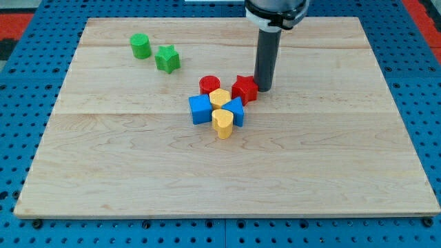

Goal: Push the green star in between the red circle and blue cube

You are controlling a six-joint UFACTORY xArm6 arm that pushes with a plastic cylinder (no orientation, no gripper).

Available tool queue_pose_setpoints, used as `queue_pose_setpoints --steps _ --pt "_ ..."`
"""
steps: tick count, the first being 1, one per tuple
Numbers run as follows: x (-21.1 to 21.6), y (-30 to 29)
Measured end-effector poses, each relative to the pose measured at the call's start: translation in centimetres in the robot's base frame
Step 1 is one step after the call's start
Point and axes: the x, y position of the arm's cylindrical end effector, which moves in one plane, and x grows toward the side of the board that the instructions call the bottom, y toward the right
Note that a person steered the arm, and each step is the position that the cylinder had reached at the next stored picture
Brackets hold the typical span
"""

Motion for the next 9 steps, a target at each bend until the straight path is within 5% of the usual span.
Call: queue_pose_setpoints --steps 4,6,9 --pt "2.1 2.2" --pt "-6.5 2.3" --pt "-9.8 -16.5"
